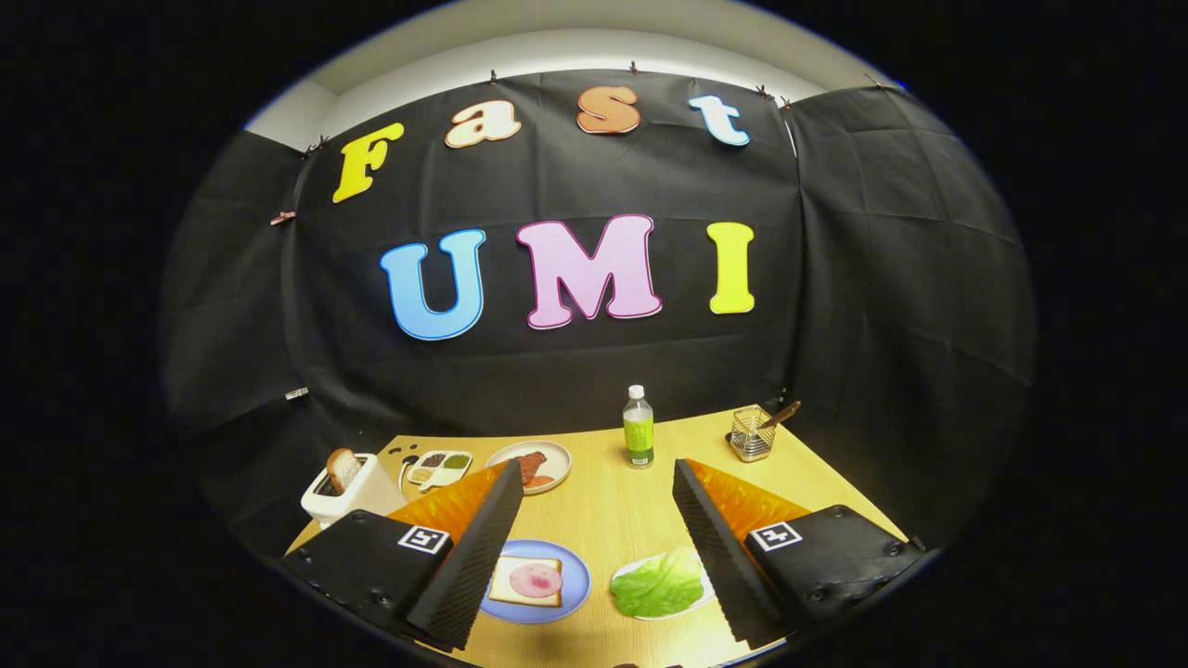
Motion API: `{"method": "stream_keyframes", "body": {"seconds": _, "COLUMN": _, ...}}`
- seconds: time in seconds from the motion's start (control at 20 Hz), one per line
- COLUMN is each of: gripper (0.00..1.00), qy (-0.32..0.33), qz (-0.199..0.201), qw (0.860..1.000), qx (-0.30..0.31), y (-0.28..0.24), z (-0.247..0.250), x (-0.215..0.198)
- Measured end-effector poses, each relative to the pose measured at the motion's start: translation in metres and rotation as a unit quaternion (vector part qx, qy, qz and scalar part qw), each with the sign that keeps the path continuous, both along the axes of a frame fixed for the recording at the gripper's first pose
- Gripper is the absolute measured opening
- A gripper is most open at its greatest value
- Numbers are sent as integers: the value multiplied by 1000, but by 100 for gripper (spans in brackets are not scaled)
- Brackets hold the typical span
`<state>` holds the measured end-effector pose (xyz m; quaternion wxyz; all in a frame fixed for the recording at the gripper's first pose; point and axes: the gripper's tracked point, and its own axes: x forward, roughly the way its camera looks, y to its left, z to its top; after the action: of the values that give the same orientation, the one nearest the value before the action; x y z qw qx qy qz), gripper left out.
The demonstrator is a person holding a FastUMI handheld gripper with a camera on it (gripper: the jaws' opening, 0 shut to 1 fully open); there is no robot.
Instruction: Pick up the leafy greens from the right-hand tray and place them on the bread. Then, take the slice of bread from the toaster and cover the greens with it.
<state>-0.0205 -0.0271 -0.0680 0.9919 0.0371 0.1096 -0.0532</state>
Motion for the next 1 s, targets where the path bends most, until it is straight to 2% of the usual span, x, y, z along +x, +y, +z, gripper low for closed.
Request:
{"method": "stream_keyframes", "body": {"seconds": 0.2, "gripper": 100, "qy": 19, "qz": -2, "qw": 1000, "qx": -3, "y": -11, "z": -12, "x": 7}}
{"method": "stream_keyframes", "body": {"seconds": 0.55, "gripper": 100, "qy": 80, "qz": -3, "qw": 997, "qx": 14, "y": -37, "z": -68, "x": 31}}
{"method": "stream_keyframes", "body": {"seconds": 1.0, "gripper": 100, "qy": 199, "qz": -4, "qw": 980, "qx": 18, "y": -69, "z": -198, "x": 34}}
